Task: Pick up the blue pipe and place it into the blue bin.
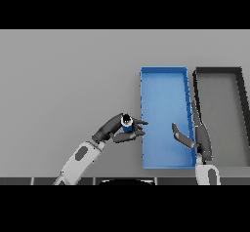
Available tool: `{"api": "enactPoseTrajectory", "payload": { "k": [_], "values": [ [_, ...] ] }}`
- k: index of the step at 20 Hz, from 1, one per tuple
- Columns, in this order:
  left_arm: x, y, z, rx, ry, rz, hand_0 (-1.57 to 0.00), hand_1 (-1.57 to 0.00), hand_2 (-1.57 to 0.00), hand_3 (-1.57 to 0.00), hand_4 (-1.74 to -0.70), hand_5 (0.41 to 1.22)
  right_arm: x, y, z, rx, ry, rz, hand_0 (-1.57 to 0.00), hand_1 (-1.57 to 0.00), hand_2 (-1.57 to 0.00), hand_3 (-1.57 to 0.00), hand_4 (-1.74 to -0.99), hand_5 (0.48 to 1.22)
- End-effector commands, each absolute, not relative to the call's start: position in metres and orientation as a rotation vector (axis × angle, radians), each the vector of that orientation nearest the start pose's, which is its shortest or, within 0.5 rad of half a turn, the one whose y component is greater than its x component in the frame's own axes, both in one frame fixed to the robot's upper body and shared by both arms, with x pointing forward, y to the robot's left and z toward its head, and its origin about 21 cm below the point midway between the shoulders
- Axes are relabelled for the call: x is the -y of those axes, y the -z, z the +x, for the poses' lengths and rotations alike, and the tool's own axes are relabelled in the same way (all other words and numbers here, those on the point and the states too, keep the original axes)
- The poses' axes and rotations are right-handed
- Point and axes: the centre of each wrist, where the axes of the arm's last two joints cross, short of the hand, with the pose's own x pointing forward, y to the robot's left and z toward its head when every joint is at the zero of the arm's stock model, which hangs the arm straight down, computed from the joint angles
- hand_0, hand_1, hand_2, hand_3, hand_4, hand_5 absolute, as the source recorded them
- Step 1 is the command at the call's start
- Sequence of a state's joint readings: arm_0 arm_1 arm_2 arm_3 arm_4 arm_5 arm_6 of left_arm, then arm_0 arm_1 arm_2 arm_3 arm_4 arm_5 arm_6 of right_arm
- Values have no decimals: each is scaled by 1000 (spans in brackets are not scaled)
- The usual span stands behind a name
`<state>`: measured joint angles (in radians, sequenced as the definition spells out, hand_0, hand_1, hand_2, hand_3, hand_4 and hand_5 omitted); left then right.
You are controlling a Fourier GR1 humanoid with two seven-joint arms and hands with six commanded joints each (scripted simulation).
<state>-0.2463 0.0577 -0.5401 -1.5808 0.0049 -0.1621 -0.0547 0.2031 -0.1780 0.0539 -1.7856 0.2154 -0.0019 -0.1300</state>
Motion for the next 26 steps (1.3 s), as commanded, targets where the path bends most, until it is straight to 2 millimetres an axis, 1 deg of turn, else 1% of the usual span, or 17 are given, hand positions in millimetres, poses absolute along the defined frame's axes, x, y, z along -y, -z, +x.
{"api": "enactPoseTrajectory", "payload": {
  "k": [1,2,4,5,7,8,11,13,14,16,17,18,19,21,22,23,26],
  "values": [
    [-88,-48,256,1725,734,-558,-1570,-1570,-1570,-1570,-1466,1220,266,-21,191,1697,-326,-309,1,1,1,1,-1188,643],
    [-91,-49,257,1730,737,-559,-1570,-1570,-1570,-1570,-1466,1220,266,-23,189,1692,-312,-330,1,1,1,1,-1191,642],
    [-91,-46,255,1720,749,-574,-1570,-1570,-1571,-1571,-1467,1220,269,-30,185,1719,-319,-331,1,1,-20,1,-1187,642],
    [-90,-47,255,1722,745,-578,-1571,-1571,-1571,-1571,-1467,1221,269,-35,185,1769,-304,-247,1,-2,-41,1,-1195,648],
    [-88,-49,253,1723,743,-590,-1571,-1571,-1571,-1571,-1467,1221,267,-53,188,1788,-292,-30,1,-22,-89,-1,-1202,624],
    [-87,-46,253,1714,749,-587,-1571,-1571,-1571,-1571,-1467,1221,269,-65,191,1776,-308,28,1,-25,-106,-1,-1209,609],
    [-87,-49,254,1723,748,-587,-1571,-1571,-1571,-1571,-1467,1221,264,-101,201,1771,-448,220,1,-18,-117,0,-1228,588],
    [-84,-48,254,1712,757,-580,-1571,-1571,-1571,-1571,-1467,1221,259,-127,211,1755,-552,297,1,-11,-106,0,-1247,568],
    [-86,-50,254,1713,758,-576,-1571,-1571,-1571,-1571,-1467,1221,253,-137,214,1753,-593,315,1,-9,-104,0,-1255,560],
    [-89,-49,253,1725,765,-574,-1571,-1571,-1571,-1571,-1467,1221,242,-148,221,1730,-698,323,1,-5,-90,1,-1270,558],
    [-86,-52,256,1720,760,-570,-1571,-1571,-1571,-1571,-1467,1221,235,-157,224,1730,-754,331,1,-4,-81,1,-1281,558],
    [-86,-50,255,1720,763,-566,-1571,-1571,-1571,-1571,-1467,1221,226,-157,225,1718,-794,356,1,-3,-66,1,-1291,558],
    [-83,-51,255,1716,771,-559,-1571,-1571,-1571,-1571,-1467,1221,216,-162,227,1721,-826,379,1,-2,-53,1,-1296,556],
    [-87,-52,260,1729,769,-554,-1571,-1571,-1571,-1571,-1467,1221,205,-170,231,1725,-883,413,1,-1,-42,1,-1302,559],
    [-87,-53,261,1731,767,-567,-1571,-1571,-1571,-1571,-1467,1221,195,-171,231,1716,-921,446,1,-1,-42,1,-1300,560],
    [-86,-52,261,1722,775,-573,-1571,-1571,-1571,-1571,-1467,1221,186,-175,237,1712,-940,470,1,0,-43,1,-1294,560],
    [-91,-48,259,1721,770,-597,-1571,-1571,-1571,-1571,-1464,1221,170,-182,243,1698,-1020,503,1,0,-48,1,-1253,554]
  ]
}}
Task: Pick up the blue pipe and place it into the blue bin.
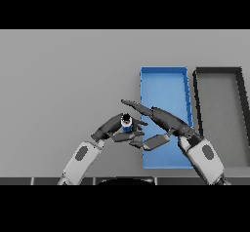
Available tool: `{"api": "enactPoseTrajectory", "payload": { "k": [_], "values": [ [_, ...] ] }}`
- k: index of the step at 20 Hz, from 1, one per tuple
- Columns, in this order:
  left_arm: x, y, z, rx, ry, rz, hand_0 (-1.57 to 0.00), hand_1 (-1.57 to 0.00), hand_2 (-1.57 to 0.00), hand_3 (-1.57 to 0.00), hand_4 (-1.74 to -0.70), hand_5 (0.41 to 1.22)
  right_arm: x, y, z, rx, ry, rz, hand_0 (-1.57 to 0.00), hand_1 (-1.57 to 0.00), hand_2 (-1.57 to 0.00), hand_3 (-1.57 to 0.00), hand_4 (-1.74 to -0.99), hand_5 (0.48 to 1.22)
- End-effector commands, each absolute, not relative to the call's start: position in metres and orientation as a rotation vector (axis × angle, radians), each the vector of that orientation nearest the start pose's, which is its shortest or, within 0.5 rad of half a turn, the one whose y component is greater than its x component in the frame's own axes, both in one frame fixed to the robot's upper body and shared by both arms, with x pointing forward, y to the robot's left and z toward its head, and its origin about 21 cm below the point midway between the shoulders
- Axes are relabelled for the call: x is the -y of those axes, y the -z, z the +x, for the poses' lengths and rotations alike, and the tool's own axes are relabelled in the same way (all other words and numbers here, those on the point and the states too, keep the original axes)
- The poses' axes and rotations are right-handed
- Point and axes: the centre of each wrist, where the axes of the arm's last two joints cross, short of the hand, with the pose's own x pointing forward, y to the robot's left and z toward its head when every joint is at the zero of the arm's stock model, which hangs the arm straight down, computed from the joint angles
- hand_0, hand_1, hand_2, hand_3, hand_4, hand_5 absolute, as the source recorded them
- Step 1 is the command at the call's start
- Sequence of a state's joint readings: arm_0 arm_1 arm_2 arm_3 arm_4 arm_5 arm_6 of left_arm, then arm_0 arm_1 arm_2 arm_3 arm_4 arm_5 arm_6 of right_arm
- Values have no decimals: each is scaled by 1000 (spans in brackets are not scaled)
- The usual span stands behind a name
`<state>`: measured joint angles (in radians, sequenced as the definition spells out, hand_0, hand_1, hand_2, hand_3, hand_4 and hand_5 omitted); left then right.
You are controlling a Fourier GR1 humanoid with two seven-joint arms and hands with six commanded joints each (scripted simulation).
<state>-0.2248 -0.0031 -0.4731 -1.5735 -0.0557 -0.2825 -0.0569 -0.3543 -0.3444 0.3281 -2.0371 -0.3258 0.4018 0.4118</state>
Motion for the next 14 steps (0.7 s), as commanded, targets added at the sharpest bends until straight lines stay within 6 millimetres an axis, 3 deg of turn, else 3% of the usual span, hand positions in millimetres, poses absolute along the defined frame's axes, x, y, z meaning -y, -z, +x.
{"api": "enactPoseTrajectory", "payload": {
  "k": [1,6,9,11,14],
  "values": [
    [-89,-49,262,1709,766,-604,-1571,-1571,-1571,-1571,-1465,1221,167,-186,246,1695,-1050,502,1,-2,-52,1,-1242,551],
    [-88,-47,264,1680,778,-574,-1571,-1571,-1571,-1571,-1469,1221,143,-192,260,1657,-1123,502,-23,-32,-83,1,-1186,521],
    [-90,-53,263,1699,789,-569,-1571,-1571,-1571,-1571,-1465,1221,131,-191,267,1624,-1174,512,-69,-108,-166,-44,-1204,497],
    [-89,-51,261,1688,784,-587,-1571,-1571,-1571,-1571,-1517,1221,125,-194,275,1621,-1194,510,-323,-362,-377,-242,-1278,485],
    [-93,-50,260,1655,807,-533,-1571,-1571,-1571,-1571,-1622,1221,114,-188,275,1622,-1202,549,-876,-877,-910,-762,-1467,518]
  ]
}}
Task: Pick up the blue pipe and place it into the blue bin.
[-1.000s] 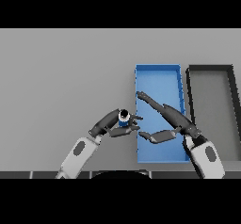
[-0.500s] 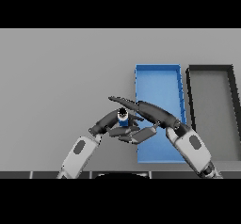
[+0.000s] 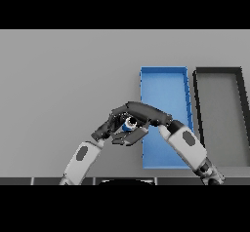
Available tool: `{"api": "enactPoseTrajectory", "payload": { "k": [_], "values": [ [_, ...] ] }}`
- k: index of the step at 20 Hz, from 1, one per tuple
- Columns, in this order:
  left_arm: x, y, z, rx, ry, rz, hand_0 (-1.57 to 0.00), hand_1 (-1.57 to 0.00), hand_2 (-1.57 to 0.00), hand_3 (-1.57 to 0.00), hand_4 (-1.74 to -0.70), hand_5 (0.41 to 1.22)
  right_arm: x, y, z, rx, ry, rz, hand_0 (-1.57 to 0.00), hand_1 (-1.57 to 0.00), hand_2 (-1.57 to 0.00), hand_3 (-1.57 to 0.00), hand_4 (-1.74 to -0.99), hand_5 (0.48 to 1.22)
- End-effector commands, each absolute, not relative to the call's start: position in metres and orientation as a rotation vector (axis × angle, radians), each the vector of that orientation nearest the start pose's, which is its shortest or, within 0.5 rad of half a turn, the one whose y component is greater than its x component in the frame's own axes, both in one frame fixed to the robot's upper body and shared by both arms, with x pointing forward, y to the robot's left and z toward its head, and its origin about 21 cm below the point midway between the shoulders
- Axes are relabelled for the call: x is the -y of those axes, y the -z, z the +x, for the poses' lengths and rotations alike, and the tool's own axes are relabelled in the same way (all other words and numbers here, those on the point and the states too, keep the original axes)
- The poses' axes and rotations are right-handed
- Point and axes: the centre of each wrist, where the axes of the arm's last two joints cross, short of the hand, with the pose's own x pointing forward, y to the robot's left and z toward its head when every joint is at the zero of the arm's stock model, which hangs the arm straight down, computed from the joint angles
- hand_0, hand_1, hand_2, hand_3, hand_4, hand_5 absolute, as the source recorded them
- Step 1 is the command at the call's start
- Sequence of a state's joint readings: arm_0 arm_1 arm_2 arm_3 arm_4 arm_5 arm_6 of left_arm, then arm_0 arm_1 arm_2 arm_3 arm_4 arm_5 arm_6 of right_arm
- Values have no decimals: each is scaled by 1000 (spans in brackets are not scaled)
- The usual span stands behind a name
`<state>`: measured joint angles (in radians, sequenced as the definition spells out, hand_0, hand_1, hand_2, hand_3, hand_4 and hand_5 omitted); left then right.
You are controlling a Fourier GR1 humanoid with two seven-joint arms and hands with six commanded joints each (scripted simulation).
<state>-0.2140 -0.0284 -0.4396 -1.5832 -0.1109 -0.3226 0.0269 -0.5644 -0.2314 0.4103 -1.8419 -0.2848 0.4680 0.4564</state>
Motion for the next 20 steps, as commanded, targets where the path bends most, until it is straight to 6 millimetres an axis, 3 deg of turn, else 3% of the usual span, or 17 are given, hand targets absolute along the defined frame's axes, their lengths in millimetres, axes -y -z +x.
{"api": "enactPoseTrajectory", "payload": {
  "k": [1,3,4,6,8,11,16,17,18,20],
  "values": [
    [-93,-49,262,1655,801,-529,-1571,-1571,-1571,-1571,-1645,1221,113,-190,275,1621,-1193,563,-1015,-1015,-1042,-872,-1514,550],
    [-90,-49,263,1670,768,-586,-1571,-1571,-1571,-1523,-1677,1221,110,-189,272,1624,-1165,608,-1215,-1215,-1233,-1021,-1581,650],
    [-89,-50,262,1680,748,-611,-1571,-1571,-1571,-1532,-1690,1221,110,-189,273,1624,-1150,630,-1286,-1287,-1300,-1102,-1606,765],
    [-89,-47,262,1676,742,-621,-1571,-1571,-1571,-1490,-1707,1221,111,-188,272,1617,-1162,626,-1389,-1389,-1398,-1250,-1648,929],
    [-90,-49,260,1676,742,-630,-1571,-1571,-1571,-1441,-1718,1221,108,-186,268,1659,-1168,651,-1454,-1454,-1460,-1357,-1680,1034],
    [-88,-48,260,1683,746,-620,-1571,-1571,-1571,-1433,-1728,1221,106,-182,265,1688,-1166,659,-1511,-1511,-1514,-1462,-1710,1125],
    [-94,-52,264,1729,764,-540,-1571,-1571,-1571,-1454,-1724,1221,104,-180,265,1719,-1101,662,-1551,-1551,-1552,-1535,-1731,1190],
    [-93,-55,263,1736,780,-510,-1462,-1342,-1293,-1166,-1599,1221,106,-180,264,1740,-1102,660,-1555,-1555,-1556,-1542,-1733,1196],
    [-95,-53,260,1725,801,-525,-1169,-1073,-1034,-933,-1475,1221,104,-182,263,1726,-1108,647,-1558,-1558,-1559,-1548,-1734,1201],
    [-101,-53,264,1699,863,-542,-748,-687,-662,-596,-1282,1221,103,-184,263,1698,-1104,642,-1563,-1563,-1563,-1556,-1737,1208]
  ]
}}
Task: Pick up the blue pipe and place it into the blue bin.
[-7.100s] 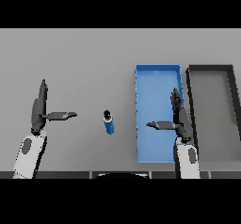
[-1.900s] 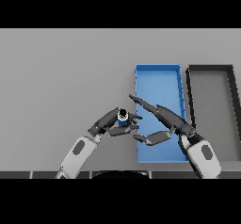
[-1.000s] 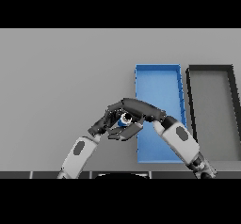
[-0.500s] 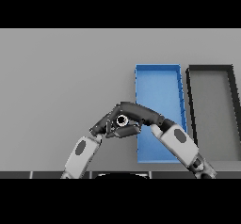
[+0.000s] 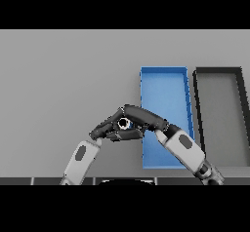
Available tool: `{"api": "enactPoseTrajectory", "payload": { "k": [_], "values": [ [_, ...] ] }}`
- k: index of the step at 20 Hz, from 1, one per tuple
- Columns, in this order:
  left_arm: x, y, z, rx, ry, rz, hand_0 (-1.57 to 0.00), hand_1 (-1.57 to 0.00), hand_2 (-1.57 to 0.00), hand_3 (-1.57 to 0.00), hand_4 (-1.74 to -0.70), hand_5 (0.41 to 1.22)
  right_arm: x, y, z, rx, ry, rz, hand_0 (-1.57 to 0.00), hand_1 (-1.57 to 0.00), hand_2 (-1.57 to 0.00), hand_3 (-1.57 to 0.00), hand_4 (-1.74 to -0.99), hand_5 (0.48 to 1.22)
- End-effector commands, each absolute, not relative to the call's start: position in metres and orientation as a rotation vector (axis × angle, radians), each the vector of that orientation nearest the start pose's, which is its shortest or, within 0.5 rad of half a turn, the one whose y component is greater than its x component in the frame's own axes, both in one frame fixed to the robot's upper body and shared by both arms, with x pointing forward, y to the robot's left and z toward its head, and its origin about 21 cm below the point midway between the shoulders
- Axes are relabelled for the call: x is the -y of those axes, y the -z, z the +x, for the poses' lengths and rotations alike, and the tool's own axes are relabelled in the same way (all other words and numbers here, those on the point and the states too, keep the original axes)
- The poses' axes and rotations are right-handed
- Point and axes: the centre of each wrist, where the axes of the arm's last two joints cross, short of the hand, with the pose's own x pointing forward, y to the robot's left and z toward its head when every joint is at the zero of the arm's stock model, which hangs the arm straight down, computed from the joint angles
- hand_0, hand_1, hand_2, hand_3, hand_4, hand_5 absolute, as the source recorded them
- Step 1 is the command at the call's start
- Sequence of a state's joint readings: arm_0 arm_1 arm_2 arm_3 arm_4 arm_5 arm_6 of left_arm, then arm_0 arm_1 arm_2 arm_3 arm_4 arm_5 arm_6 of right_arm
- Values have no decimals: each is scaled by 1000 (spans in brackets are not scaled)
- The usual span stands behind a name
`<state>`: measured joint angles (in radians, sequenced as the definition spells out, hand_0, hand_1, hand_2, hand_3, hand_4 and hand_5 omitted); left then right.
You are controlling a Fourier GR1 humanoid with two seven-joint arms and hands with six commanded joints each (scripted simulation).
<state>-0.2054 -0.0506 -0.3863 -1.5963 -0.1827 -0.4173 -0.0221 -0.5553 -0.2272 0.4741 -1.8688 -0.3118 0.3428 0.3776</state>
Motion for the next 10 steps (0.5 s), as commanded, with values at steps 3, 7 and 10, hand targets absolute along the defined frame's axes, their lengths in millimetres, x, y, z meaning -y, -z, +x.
{"api": "enactPoseTrajectory", "payload": {
  "k": [3,7,10],
  "values": [
    [-103,-53,264,1675,909,-507,-383,-351,-338,-305,-1085,1029,98,-182,258,1680,-1100,618,-1567,-1567,-1567,-1563,-1739,1214],
    [-101,-54,264,1632,867,-495,-156,-143,-138,-124,-980,704,101,-187,261,1705,-1096,589,-1569,-1569,-1569,-1568,-1740,1218],
    [-102,-53,263,1595,857,-488,-79,-73,-70,-63,-968,567,97,-186,258,1703,-1081,643,-1570,-1570,-1570,-1569,-1741,1220]
  ]
}}
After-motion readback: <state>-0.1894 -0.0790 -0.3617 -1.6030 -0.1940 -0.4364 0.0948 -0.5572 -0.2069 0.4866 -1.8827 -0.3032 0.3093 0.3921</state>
